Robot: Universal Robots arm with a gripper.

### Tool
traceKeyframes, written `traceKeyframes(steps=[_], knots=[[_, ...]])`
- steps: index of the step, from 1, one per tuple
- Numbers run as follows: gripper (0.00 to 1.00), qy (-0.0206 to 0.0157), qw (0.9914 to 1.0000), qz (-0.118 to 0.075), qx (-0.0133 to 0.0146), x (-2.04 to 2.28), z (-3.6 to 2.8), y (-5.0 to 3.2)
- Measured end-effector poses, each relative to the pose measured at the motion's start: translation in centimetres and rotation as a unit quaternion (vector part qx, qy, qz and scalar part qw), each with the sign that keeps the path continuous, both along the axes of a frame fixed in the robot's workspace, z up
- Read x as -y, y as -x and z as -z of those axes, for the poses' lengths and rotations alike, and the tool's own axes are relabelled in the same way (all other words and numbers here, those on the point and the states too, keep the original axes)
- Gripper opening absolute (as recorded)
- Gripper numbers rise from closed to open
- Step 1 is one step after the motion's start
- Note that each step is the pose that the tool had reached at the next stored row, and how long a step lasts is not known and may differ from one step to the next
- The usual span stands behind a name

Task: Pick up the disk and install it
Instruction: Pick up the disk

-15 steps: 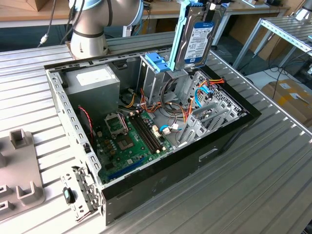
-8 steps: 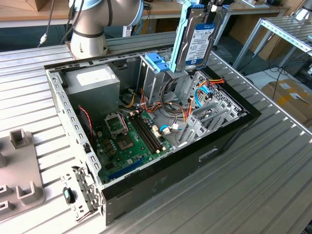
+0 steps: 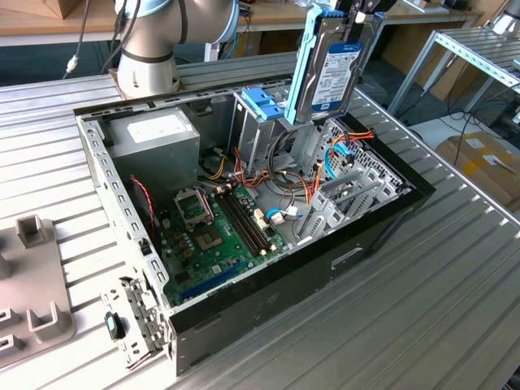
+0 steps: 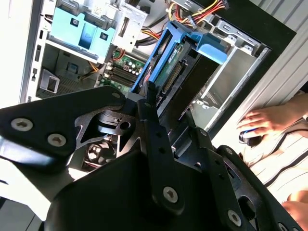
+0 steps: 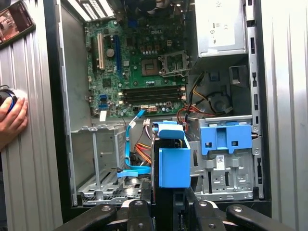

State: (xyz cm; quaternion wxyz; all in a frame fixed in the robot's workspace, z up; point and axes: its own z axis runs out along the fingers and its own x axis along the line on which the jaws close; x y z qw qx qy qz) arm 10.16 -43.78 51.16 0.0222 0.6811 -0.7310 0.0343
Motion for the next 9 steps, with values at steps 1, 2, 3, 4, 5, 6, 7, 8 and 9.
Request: traceKeyframes(steps=[1,2,3,4,5,6,7,8,9], knots=[[0.35,0.0000,1.00000,0.000,0.0000,0.10,0.01,0.00],[0.35,0.0000,1.00000,0.000,-0.0001,0.17,0.02,0.00],[0.35,0.0000,1.00000,0.000,-0.0001,0.24,0.03,0.00],[0.35,0.0001,1.00000,0.000,0.0000,0.31,0.03,0.00],[0.35,0.0001,1.00000,0.000,0.0000,0.38,0.05,0.00],[0.35,0.0001,1.00000,0.000,0.0000,0.41,0.06,0.00],[0.35,0.0002,1.00000,0.000,0.0000,0.43,0.06,0.00],[0.35,0.0002,1.00000,0.000,0.0000,0.44,0.05,0.00],[0.35,0.0002,1.00000,0.000,0.0000,0.46,0.06,0.00]])
